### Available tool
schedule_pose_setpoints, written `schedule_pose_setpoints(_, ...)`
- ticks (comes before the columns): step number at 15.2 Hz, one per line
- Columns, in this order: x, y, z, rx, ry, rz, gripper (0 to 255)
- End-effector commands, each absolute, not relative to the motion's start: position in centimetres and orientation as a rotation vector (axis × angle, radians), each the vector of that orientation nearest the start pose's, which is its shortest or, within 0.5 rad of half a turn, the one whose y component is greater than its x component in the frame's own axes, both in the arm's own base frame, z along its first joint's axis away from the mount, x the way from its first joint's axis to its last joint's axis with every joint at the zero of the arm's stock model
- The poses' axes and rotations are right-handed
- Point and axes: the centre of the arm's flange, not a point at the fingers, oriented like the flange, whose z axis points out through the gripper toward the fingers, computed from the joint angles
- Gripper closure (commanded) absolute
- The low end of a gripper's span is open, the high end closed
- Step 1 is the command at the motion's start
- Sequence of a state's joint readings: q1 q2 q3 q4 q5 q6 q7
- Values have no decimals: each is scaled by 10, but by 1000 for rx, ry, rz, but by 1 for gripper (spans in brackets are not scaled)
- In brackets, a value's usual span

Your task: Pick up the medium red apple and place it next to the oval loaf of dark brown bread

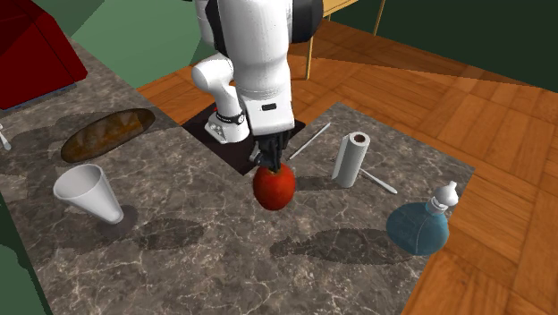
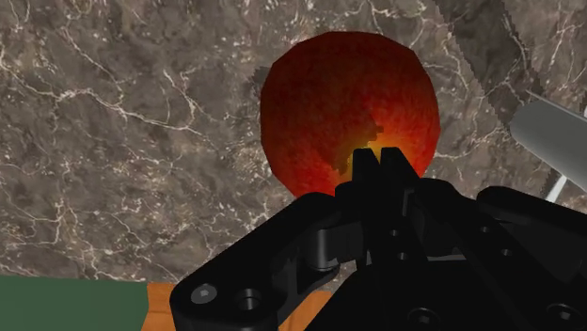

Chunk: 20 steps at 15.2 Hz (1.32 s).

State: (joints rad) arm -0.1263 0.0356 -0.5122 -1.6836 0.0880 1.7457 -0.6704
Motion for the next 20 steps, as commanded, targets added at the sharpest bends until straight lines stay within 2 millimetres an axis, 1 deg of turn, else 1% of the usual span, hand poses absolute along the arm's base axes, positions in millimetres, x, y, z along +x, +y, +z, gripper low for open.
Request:
schedule_pose_setpoints(1, 469, -332, 580, -3103, -29, -104, 255)
schedule_pose_setpoints(7, 469, -332, 612, -3103, -29, -104, 255)
schedule_pose_setpoints(8, 469, -332, 614, -3103, -29, -104, 255)
schedule_pose_setpoints(20, 311, -325, 614, -3103, -29, -104, 255)
